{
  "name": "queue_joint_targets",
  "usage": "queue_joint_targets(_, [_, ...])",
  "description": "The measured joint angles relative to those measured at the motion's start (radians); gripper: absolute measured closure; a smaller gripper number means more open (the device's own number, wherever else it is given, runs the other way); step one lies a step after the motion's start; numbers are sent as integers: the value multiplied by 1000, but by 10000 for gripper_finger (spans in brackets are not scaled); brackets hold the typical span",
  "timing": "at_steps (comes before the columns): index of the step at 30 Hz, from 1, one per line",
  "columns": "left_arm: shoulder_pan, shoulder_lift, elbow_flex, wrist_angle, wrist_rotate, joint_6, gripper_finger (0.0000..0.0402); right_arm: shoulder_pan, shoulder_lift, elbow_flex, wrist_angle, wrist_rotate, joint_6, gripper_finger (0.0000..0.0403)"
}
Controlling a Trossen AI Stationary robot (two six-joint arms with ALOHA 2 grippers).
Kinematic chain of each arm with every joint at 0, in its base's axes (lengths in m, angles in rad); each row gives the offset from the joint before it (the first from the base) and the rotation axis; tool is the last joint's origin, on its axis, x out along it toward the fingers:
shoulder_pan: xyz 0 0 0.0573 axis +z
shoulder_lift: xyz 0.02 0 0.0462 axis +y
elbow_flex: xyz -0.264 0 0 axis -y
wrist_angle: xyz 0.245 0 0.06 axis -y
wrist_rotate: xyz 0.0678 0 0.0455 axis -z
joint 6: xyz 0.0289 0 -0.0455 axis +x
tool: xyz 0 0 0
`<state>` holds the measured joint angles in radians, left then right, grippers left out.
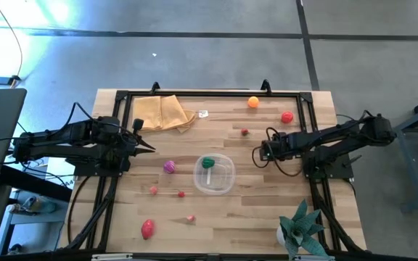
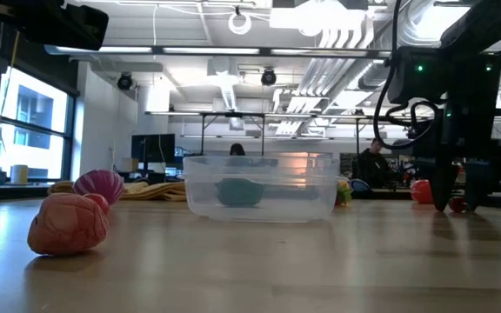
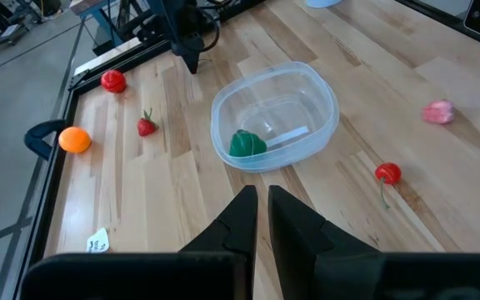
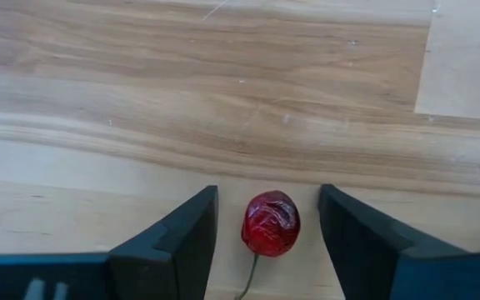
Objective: Pick and placing Produce into tupperware
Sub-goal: Put the top red cherry into the transparent bin
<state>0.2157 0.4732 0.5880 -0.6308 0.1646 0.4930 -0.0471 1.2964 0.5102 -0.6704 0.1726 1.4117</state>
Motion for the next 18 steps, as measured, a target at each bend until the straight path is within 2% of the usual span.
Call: queue_joint_targets(18, [0,0,0,0,0,0,378,3,0,0,14,-7,1,273])
